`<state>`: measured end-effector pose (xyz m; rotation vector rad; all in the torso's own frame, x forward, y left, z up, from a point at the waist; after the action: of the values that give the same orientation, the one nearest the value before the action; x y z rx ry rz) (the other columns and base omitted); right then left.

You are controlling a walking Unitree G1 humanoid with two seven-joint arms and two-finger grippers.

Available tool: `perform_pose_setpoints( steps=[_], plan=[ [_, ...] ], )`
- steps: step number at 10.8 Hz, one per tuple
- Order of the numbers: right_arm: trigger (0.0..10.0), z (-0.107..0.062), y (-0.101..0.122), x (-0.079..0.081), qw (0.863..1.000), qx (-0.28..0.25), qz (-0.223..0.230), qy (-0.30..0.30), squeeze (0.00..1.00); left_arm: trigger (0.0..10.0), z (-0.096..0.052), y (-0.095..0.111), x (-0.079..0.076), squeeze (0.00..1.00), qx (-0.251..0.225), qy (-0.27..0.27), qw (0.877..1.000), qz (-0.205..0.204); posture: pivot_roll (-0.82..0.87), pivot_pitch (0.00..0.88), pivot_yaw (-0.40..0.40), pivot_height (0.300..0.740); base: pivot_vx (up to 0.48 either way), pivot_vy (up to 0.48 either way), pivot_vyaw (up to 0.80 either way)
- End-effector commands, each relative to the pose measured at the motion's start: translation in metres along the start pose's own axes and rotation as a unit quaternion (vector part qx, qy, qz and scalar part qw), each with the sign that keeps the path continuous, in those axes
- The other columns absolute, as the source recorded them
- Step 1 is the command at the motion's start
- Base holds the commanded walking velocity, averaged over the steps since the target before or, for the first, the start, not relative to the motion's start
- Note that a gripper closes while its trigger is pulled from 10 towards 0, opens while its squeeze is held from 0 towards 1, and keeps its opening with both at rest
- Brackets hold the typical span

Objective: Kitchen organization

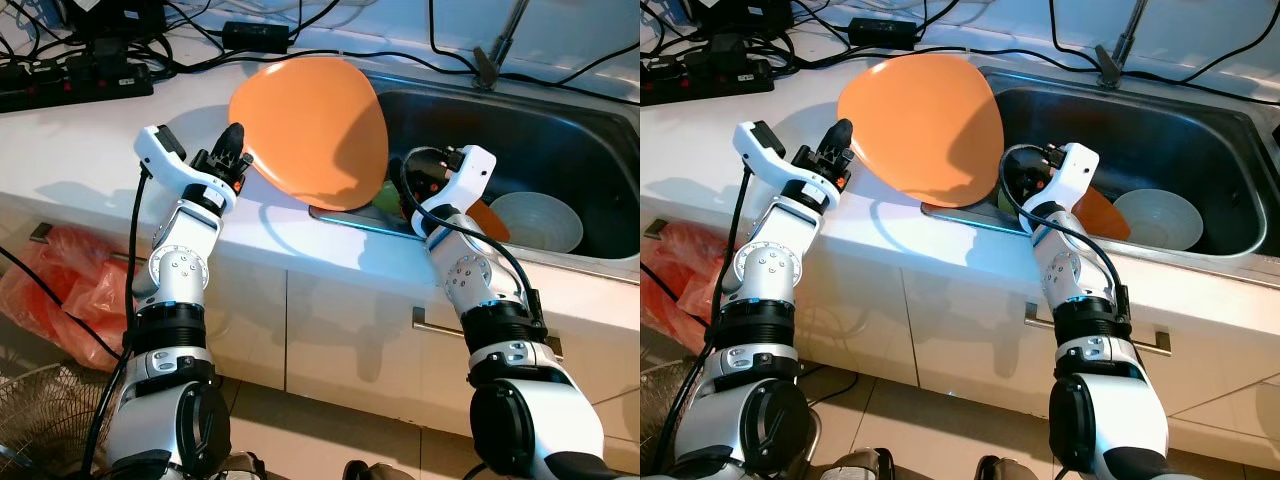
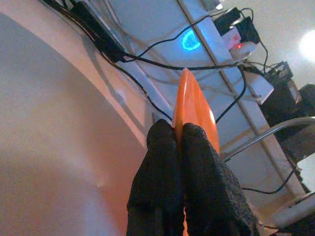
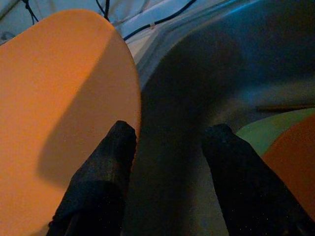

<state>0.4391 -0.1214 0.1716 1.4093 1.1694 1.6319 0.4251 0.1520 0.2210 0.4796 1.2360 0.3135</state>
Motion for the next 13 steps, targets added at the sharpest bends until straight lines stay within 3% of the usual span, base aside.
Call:
perform_pose_setpoints(
  steps=[1, 5, 6, 7, 8, 11, 13],
  plan=[
    [10.0, 0.001, 0.004, -0.002, 1.0, -0.007, 0.015, 0.0, 0.0, 10.0, 0.001, 0.012, -0.018, 0.0, -0.023, -0.041, 0.999, -0.013, 0.06, 0.088, -0.068, 0.74, 0.0, 0.0, 0.0],
    [10.0, 0.001, 0.016, -0.004, 0.998, -0.035, 0.051, -0.002, 0.0, 10.0, 0.0, 0.016, -0.021, 0.0, -0.029, -0.05, 0.998, -0.016, 0.06, 0.088, -0.068, 0.74, 0.0, 0.0, 0.0],
    [10.0, 0.0, 0.023, -0.004, 0.996, -0.052, 0.072, 0.006, 0.29, 10.0, 0.0, 0.016, -0.021, 0.0, -0.029, -0.05, 0.998, -0.017, 0.06, 0.087, -0.071, 0.74, 0.0, 0.0, 0.0],
    [10.0, 0.0, 0.027, -0.002, 0.995, -0.06, 0.076, 0.014, 0.29, 10.0, 0.0, 0.016, -0.021, 0.0, -0.028, -0.05, 0.998, -0.017, 0.06, 0.087, -0.071, 0.74, 0.0, 0.0, 0.0],
    [10.0, 0.0, 0.03, 0.0, 0.994, -0.068, 0.087, 0.021, 1.0, 10.0, 0.0, 0.016, -0.021, 0.0, -0.028, -0.05, 0.998, -0.017, 0.06, 0.089, -0.069, 0.74, 0.0, 0.0, 0.0],
    [10.0, -0.001, 0.036, 0.01, 0.991, -0.08, 0.098, 0.048, 1.0, 10.0, 0.0, 0.016, -0.021, 0.0, -0.026, -0.051, 0.998, -0.018, 0.06, 0.088, -0.067, 0.74, 0.0, 0.0, 0.0],
    [10.0, -0.001, 0.034, 0.012, 0.989, -0.077, 0.11, 0.057, 0.0, 10.0, 0.0, 0.016, -0.022, 0.0, -0.025, -0.054, 0.998, -0.019, 0.06, 0.088, -0.067, 0.74, 0.0, 0.0, 0.0]
  ],
)
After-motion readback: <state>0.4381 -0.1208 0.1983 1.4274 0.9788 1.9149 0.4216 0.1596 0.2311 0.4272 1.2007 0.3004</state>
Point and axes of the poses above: a point about 5 cm out from each wrist's last joint towards the gripper, its own z axis pointing out of the wrist towards the gripper, its own y axis along the axis of the wrist's last joint, x = y × z, the point moved 5 cm from there along z, pointing out of the wrist towards the gripper, and after that the axes turned 9 degrees about -z, right-handed, at the moved point
